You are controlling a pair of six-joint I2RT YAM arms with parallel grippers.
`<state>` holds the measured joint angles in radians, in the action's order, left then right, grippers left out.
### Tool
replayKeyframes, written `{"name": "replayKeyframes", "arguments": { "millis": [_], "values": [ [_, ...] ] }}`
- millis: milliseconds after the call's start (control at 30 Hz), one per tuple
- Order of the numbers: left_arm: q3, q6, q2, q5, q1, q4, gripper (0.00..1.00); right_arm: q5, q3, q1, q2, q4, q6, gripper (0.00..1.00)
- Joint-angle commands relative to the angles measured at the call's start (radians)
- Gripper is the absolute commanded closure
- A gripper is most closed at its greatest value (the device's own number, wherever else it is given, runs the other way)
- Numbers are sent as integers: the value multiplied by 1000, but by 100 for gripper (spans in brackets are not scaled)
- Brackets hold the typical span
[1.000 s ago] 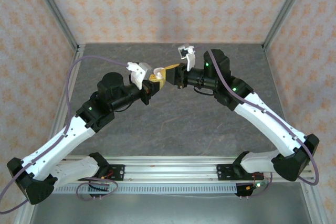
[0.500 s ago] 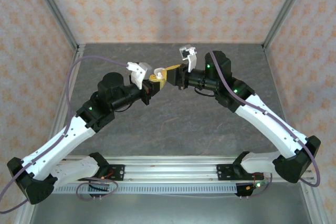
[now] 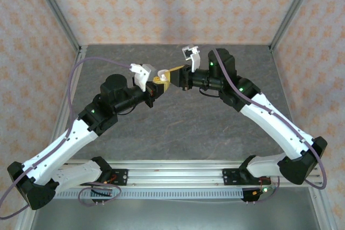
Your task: Insert wireless bluetooth earbuds into charging case
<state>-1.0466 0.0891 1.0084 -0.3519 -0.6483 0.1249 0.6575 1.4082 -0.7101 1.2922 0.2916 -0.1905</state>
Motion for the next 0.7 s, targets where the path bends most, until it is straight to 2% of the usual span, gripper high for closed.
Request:
{"name": "replayKeyframes", "arguments": {
  "millis": [0, 400, 667],
  "values": [
    [-37, 8, -19, 15, -5, -88, 100, 63, -8, -6, 2, 68, 2, 81],
    [-52, 6, -2, 10, -5, -85, 100, 83, 0, -6, 2, 108, 11, 84],
    [-46, 8, 7, 5, -5, -85, 100, -18, 79, -6, 1, 133, -11, 85]
  ]
}}
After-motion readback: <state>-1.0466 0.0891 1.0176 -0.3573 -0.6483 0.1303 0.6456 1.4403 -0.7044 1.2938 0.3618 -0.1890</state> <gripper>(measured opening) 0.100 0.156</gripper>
